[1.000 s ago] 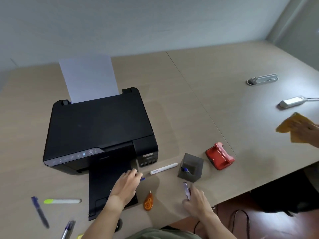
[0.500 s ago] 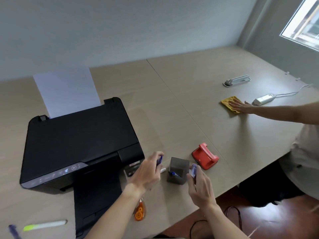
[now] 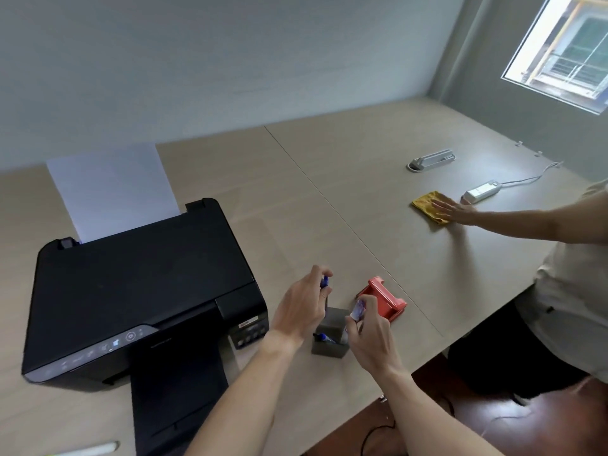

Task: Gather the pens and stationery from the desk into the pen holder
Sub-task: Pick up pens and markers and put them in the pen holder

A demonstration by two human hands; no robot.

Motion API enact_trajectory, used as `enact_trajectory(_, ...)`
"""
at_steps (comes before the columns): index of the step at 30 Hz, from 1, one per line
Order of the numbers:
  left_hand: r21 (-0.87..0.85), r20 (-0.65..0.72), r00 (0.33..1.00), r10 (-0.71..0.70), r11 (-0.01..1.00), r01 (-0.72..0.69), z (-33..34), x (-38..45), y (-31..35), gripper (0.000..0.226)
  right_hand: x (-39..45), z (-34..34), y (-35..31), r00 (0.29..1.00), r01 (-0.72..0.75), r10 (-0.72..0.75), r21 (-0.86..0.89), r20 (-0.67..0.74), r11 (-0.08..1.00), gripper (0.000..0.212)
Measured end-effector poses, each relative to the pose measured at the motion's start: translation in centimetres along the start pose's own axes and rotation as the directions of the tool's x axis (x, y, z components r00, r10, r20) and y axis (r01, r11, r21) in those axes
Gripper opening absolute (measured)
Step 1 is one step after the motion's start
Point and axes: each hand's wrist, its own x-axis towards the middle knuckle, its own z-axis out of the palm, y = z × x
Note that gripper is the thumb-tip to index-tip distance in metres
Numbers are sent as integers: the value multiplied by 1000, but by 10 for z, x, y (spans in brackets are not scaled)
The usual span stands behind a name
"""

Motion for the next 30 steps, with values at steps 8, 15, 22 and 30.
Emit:
enact_trajectory(8,112,99,993,-57,993,46,9,-12,-16,8,-19,5,8,995,-94,95,-31,38,995,7)
enact_trajectory(15,159,155,983,-95,985,70,13,-17,-26,6,-45,2,16,969,-239,243,-87,35,967,9)
enact_trajectory(22,164,170,984,-51,986,22,-3,-47,-51,32,-61,27,26,899,-271,327,-216,290,938,13)
enact_trajectory(30,316,178,953,-244,932,179,-22,-123,-101,25,-47,80,-10,791,-39,136,-172,597,984,10)
